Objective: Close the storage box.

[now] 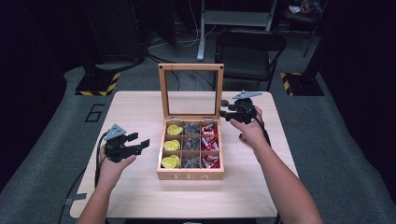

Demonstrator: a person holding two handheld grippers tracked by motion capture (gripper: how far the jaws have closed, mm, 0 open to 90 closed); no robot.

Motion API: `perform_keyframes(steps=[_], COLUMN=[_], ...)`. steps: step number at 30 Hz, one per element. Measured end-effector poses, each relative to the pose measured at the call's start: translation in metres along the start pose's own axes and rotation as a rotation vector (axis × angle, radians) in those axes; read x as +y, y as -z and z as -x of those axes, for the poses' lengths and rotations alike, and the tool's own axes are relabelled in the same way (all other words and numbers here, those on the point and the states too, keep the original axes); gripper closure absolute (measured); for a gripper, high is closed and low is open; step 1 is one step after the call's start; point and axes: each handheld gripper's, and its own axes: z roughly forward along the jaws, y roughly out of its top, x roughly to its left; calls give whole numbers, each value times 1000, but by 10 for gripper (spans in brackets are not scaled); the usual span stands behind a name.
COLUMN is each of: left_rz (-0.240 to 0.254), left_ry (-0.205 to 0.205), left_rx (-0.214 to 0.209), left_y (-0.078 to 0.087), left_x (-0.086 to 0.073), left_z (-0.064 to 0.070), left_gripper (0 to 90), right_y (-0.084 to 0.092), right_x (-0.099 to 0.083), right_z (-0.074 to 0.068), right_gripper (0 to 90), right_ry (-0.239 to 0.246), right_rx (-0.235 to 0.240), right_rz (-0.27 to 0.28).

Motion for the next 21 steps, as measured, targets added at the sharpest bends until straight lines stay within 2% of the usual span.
perform_keyframes(steps=[6,11,14,21], left_rz=[2,3,1,2], left_ry=[7,5,5,9], left_rx=[1,1,-1,-3], left_y=[0,0,0,1], left_x=[-1,-1,-1,-1], left_z=[0,-1,-1,-2], left_gripper=[351,351,351,351], right_y=[-10,-17,-22,-32], right_x=[0,4,7,8], right_z=[5,5,4,7], right_gripper=[470,453,449,430], right_ry=[-15,3,-9,-3], right_rx=[9,16,15,9], right_rz=[-3,-11,-14,-22])
